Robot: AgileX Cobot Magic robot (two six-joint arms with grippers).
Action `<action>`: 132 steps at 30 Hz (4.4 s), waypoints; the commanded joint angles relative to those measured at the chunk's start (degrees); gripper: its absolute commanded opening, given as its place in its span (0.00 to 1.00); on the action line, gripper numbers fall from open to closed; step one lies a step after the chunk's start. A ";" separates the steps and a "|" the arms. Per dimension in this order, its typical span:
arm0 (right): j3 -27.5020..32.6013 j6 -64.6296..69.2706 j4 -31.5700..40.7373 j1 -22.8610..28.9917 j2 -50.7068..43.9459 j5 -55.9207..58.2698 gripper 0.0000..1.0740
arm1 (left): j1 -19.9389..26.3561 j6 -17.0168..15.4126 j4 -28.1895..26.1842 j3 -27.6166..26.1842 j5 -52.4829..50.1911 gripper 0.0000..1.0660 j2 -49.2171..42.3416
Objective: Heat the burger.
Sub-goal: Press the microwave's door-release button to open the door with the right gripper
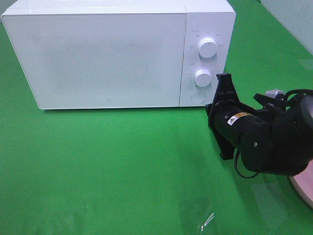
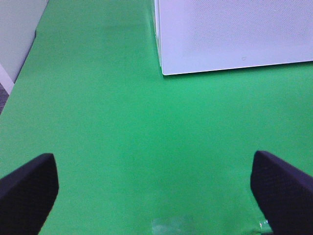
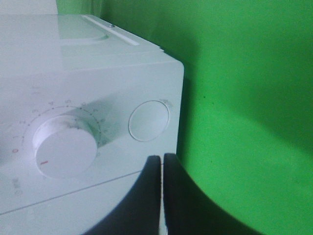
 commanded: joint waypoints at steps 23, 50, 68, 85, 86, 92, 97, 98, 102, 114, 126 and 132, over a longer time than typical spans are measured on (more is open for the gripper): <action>-9.97 0.23 -2.23 -2.58 8.25 0.80 0.00 | -0.29 0.00 -0.29 0.06 0.23 0.94 -0.97; -16.50 0.23 -0.63 -4.58 12.20 -5.79 0.00 | -0.29 0.00 -0.29 0.06 0.23 0.94 -0.97; -20.86 0.92 3.44 -5.27 12.32 -10.08 0.00 | -0.29 0.00 -0.29 0.06 0.23 0.94 -0.97; -27.90 -0.69 2.29 -6.53 16.33 -16.10 0.00 | -0.29 0.00 -0.29 0.06 0.23 0.94 -0.97; -27.90 -0.69 2.29 -6.53 16.33 -16.10 0.00 | -0.29 0.00 -0.29 0.06 0.23 0.94 -0.97; -27.90 -0.69 2.29 -6.53 16.33 -16.04 0.00 | -0.29 0.00 -0.29 0.06 0.23 0.94 -0.97; -27.62 -0.74 2.29 -6.53 16.16 -15.13 0.00 | -0.29 0.00 -0.29 0.06 0.23 0.94 -0.97; -27.56 -0.69 2.29 -6.47 16.16 -14.15 0.00 | -0.29 0.00 -0.29 0.06 0.23 0.94 -0.97; -27.33 -0.69 2.06 -6.42 16.16 -12.20 0.00 | -0.29 0.00 -0.29 0.06 0.23 0.94 -0.97; -23.20 -1.09 1.72 -3.67 14.50 -7.56 0.00 | -0.29 0.00 -0.29 0.06 0.23 0.94 -0.97; -17.07 -1.38 1.49 -3.09 10.66 -3.67 0.00 | -0.29 0.00 -0.29 0.06 0.23 0.94 -0.97; -13.69 -1.72 0.80 -3.09 8.59 0.80 0.00 | -0.29 0.00 -0.29 0.06 0.23 0.94 -0.97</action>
